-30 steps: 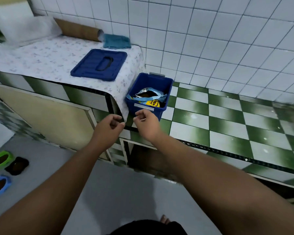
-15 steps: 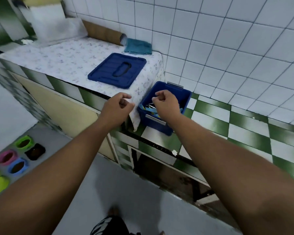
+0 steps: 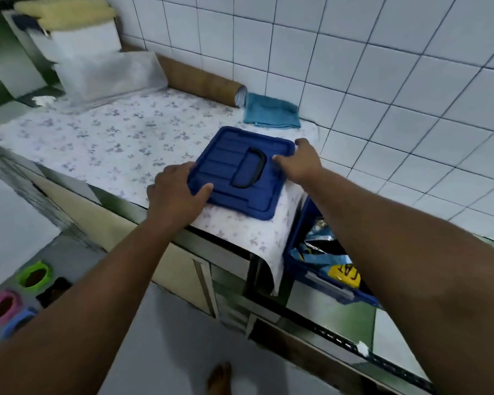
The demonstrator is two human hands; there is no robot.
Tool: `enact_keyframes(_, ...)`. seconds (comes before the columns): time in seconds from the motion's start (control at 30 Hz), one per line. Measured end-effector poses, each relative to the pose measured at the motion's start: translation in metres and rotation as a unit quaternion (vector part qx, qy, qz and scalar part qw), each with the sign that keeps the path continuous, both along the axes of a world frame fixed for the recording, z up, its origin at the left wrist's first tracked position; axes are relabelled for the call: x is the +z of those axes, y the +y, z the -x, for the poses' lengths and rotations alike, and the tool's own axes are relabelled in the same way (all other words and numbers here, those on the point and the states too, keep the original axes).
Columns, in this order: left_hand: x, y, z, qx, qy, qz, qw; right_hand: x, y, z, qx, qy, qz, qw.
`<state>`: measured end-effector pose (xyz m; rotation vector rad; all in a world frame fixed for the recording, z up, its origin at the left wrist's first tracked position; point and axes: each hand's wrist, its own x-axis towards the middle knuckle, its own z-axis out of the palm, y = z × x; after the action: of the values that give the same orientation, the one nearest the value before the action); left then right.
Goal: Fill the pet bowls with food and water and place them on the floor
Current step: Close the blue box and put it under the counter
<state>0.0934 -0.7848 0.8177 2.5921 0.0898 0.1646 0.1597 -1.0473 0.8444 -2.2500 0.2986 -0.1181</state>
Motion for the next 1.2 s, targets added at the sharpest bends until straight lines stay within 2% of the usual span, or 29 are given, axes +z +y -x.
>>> enact_keyframes(0.17,-0.009,0.002,-0.008,-0.010,0.009,-0.064,0.998,-0.017,0.008,-0.041,0.013,0.036,0.041,0.998)
enact_keyframes(0.3,-0.010,-0.013,-0.007,-0.027,0.000,-0.006,1.000,-0.021,0.003,-0.040,0.003,0.015,0.043,0.999)
enact_keyframes(0.47,-0.008,-0.048,0.005,-0.054,0.005,0.057,0.997,-0.020,-0.037,-0.023,-0.025,-0.002,-0.047,0.999)
enact_keyframes(0.6,-0.006,-0.088,0.018,-0.068,0.007,0.101,0.992,-0.022,-0.079,0.004,-0.068,-0.006,-0.070,0.995)
enact_keyframes(0.87,-0.012,-0.179,0.059,-0.112,-0.015,0.149,0.982,-0.054,-0.164,0.089,-0.199,0.002,-0.183,0.963)
enact_keyframes(1.03,-0.029,-0.207,0.082,-0.125,0.018,0.138,0.982,-0.081,-0.194,0.122,-0.231,0.027,-0.203,0.951)
enact_keyframes(1.2,-0.042,-0.217,0.087,-0.093,0.038,0.147,0.984,-0.096,-0.196,0.118,-0.220,0.041,-0.155,0.962)
